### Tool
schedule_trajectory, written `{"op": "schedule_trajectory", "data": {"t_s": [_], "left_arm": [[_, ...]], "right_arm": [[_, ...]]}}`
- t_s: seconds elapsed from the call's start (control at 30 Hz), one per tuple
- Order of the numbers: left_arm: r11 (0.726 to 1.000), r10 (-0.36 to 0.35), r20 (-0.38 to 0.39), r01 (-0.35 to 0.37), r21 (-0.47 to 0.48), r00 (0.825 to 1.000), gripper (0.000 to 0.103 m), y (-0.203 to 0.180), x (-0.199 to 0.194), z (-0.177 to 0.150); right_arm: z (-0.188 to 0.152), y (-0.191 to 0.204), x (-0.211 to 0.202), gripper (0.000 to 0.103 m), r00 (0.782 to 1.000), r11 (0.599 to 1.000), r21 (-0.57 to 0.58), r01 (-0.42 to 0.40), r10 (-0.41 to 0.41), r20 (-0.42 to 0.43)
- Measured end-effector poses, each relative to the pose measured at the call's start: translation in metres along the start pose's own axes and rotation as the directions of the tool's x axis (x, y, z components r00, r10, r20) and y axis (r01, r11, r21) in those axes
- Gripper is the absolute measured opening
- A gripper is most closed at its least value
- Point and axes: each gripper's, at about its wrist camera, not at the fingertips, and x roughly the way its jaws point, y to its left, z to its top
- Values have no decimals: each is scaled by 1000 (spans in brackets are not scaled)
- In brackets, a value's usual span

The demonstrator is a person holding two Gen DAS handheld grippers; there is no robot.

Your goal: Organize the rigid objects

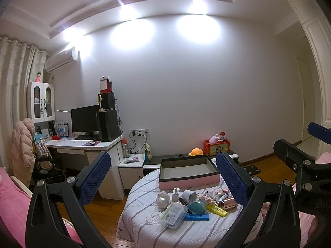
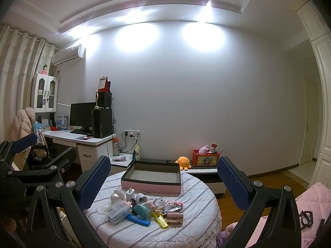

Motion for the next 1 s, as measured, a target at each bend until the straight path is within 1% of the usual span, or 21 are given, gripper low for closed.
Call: {"op": "schedule_trajectory", "data": {"t_s": [1.0], "left_arm": [[1000,-1,1,1,0,1000,103,5,-2,0]], "right_arm": [[-2,0,-1,103,1000,1000,-2,-2,2,-1]]}}
